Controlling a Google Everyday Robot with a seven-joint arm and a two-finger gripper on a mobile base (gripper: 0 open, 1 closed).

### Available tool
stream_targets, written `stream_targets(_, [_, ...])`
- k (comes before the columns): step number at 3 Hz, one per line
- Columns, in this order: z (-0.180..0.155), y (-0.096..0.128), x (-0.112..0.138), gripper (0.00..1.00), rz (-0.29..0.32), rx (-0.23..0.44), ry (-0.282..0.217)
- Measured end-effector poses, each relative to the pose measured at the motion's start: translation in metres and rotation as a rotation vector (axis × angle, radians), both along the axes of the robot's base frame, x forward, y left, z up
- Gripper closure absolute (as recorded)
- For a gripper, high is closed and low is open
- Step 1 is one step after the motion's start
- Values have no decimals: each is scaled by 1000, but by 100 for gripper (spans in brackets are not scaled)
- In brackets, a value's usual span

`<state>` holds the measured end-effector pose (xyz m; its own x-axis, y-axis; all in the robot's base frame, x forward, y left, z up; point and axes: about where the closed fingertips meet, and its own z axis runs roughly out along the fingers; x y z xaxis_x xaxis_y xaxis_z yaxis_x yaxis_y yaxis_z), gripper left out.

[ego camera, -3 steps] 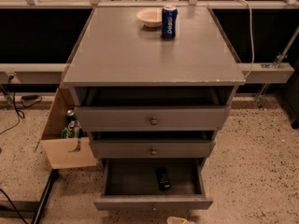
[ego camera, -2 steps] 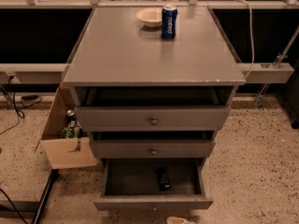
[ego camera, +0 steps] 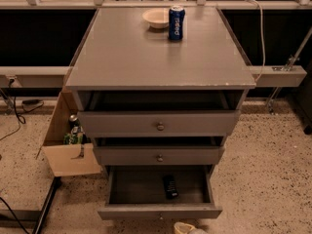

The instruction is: Close bottom drawer

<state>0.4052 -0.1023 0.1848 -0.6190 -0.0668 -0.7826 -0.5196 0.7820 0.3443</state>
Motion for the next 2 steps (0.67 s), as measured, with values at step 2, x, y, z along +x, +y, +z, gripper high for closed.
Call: stream_targets(2, [-14,13,26,100,7,42,-37])
